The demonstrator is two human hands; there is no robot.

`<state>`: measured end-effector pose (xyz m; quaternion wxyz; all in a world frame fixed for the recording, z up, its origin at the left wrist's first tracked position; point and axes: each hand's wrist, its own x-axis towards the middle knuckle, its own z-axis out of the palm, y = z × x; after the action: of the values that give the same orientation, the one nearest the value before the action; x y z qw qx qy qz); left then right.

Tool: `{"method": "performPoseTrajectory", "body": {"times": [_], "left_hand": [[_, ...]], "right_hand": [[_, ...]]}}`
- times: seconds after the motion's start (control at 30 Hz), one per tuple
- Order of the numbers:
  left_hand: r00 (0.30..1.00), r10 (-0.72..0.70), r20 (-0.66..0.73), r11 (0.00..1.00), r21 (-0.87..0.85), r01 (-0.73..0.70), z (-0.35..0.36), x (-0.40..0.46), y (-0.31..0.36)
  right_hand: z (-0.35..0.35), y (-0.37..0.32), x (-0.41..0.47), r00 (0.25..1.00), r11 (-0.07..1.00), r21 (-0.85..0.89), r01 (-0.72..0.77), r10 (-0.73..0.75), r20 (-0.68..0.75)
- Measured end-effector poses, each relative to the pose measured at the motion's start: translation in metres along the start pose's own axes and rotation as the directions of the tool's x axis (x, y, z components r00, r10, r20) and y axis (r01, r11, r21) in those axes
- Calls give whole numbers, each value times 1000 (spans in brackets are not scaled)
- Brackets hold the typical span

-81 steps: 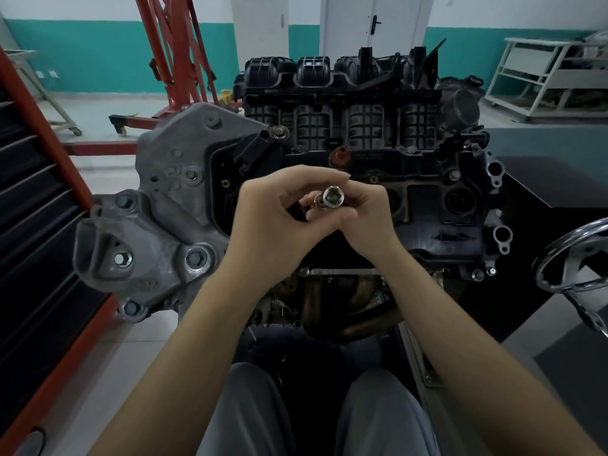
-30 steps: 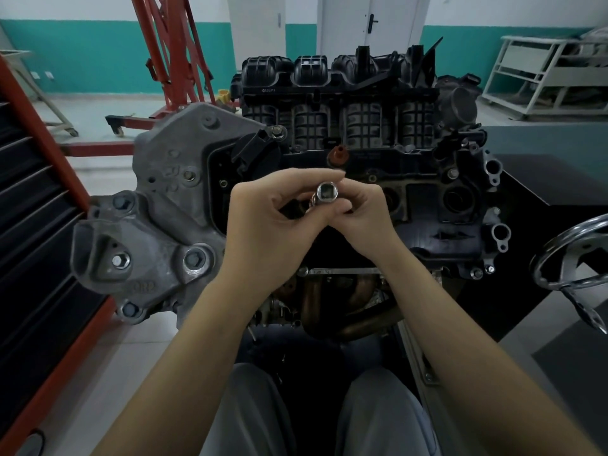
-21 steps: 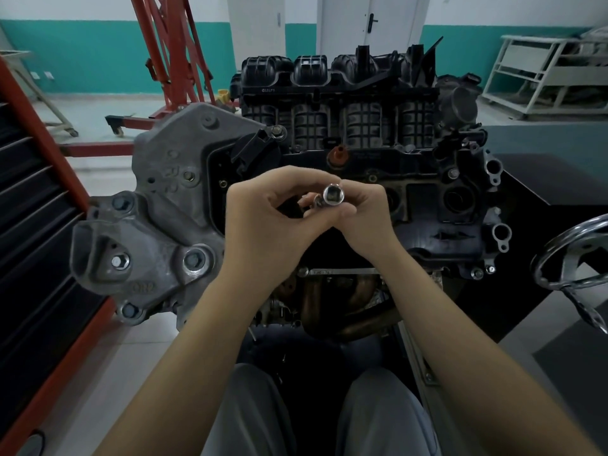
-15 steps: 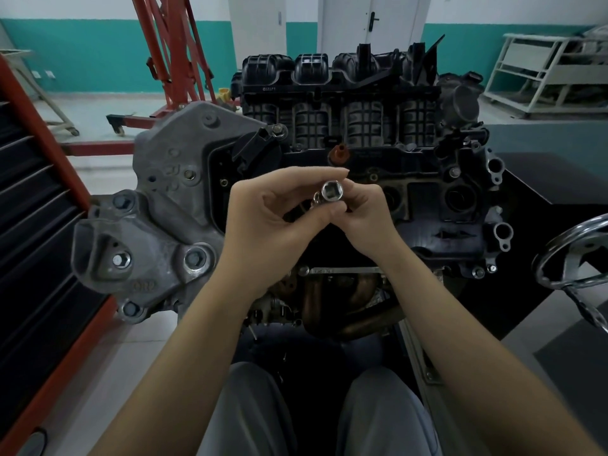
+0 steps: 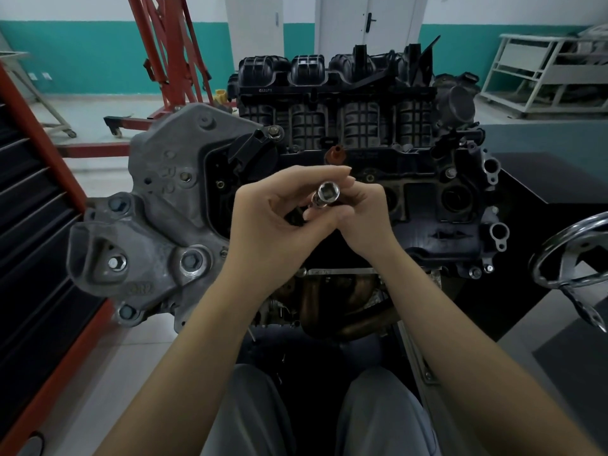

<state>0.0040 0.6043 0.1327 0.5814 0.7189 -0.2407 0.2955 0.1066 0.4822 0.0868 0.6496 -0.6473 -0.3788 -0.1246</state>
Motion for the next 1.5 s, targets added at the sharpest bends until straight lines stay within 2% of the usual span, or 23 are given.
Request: {"method": "performPoseTrajectory", "body": {"times": [0.13, 0.27, 0.37, 0.5, 0.57, 0.7, 0.77, 0.83, 0.97, 1.1, 1.2, 1.37, 1.43, 1.5], "left_hand": [[992, 5, -130, 999, 43, 0, 3, 0, 2], [1000, 9, -26, 998, -60, -11, 0, -1, 0], [1000, -3, 26, 995, -98, 5, 2, -2, -2], [994, 35, -101, 997, 65, -28, 5, -2, 0], [991, 55, -125, 995, 93, -44, 6, -2, 1], [1000, 8, -26, 993, -117, -11, 3, -3, 0], [1000, -6, 30, 989, -149, 10, 2, -3, 0], [1000, 2, 19, 997, -74, -1, 4, -2, 1], [992, 47, -119, 995, 98, -36, 7, -4, 2], [998, 24, -60, 1000, 4, -24, 6, -3, 0], [999, 5, 34, 999, -43, -4, 5, -3, 0], [992, 38, -119, 994, 102, -26, 8, -4, 2], [994, 31, -107, 997, 71, -24, 9, -4, 4], [999, 17, -33, 1000, 1, -17, 7, -4, 4]], "right_hand": [[2, 1, 1, 1000, 1000, -9, -1, 1, -13], [0, -5, -1, 997, 1000, -1, 6, -6, 77], [0, -4, 0, 999, 1000, -22, 7, -6, 50], [0, 1, 0, 1000, 1000, -21, 12, -12, -8], [-1, 0, 0, 1000, 1000, -3, 8, -8, 1], [-2, -6, -1, 997, 999, 23, 30, -31, 72], [-2, -7, -1, 997, 999, 21, 37, -38, 60], [-2, -3, -1, 1000, 1000, 10, 24, -24, 17], [-2, 2, -1, 1000, 1000, 12, 8, -8, 2], [-4, -5, 0, 994, 1000, -8, 23, -23, 105], [-4, -3, -1, 999, 1000, -14, 26, -25, 47], [-3, -1, -1, 1000, 1000, -6, -2, 2, 8], [-5, -3, 0, 998, 1000, 23, 2, -3, 57], [-6, -5, -1, 994, 1000, 28, -3, 0, 108]]}}
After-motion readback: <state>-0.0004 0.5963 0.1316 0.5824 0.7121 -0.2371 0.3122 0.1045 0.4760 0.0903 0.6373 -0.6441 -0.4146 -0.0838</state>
